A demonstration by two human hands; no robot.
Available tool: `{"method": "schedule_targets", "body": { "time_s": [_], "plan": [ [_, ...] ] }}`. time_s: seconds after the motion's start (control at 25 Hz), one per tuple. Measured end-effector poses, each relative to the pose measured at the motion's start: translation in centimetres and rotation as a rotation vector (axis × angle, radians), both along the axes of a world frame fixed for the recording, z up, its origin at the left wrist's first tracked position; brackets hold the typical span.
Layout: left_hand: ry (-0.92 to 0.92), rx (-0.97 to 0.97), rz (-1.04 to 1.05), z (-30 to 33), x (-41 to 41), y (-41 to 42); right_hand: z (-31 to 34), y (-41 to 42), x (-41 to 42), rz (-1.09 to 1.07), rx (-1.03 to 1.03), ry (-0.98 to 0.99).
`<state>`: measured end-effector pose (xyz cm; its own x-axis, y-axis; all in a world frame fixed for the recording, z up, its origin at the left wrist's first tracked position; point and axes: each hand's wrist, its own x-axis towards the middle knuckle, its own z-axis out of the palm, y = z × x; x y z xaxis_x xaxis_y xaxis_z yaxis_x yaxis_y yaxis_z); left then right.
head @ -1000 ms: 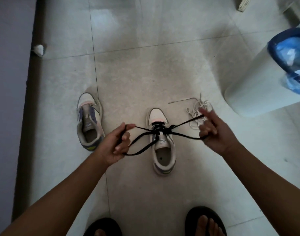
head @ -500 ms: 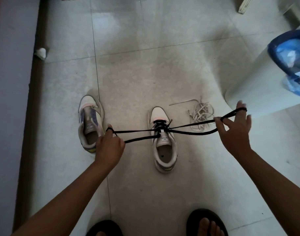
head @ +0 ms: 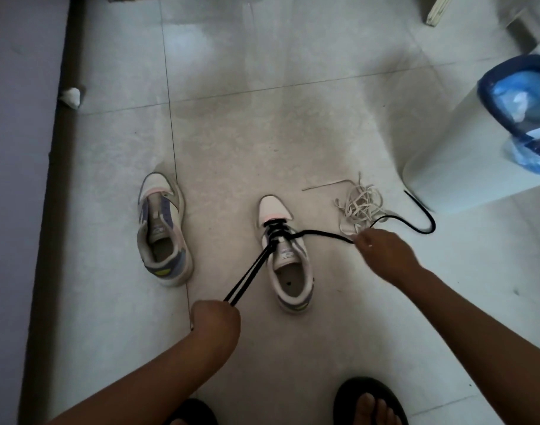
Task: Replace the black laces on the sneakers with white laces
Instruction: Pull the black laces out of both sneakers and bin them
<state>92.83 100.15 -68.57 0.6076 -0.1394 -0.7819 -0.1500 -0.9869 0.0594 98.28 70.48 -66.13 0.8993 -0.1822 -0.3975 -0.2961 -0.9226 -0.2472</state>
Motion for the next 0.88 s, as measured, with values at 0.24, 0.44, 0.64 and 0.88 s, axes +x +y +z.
{"method": "schedule_targets", "body": {
  "time_s": [0.24, 0.44, 0.64, 0.88],
  "plan": [
    [-0.053, 0.068, -0.097, -0.3, 1.6, 1.6, -0.4, 8.2, 0.7, 0.211, 0.221, 0.021],
    [0.027, -0.161, 0.111, -0.7, 1.6, 4.6, -1.2, 10.1, 2.3, 0.456, 0.112, 0.01],
    [0.144, -0.331, 0.279, -0.3, 0.7, 7.2, -1.3, 8.5, 2.3, 0.461, 0.003, 0.027],
    [-0.399, -0.451, 0.036, 2.5, 2.8, 3.1, -1.7, 6.8, -0.4, 0.272, 0.104, 0.072]
  ]
}}
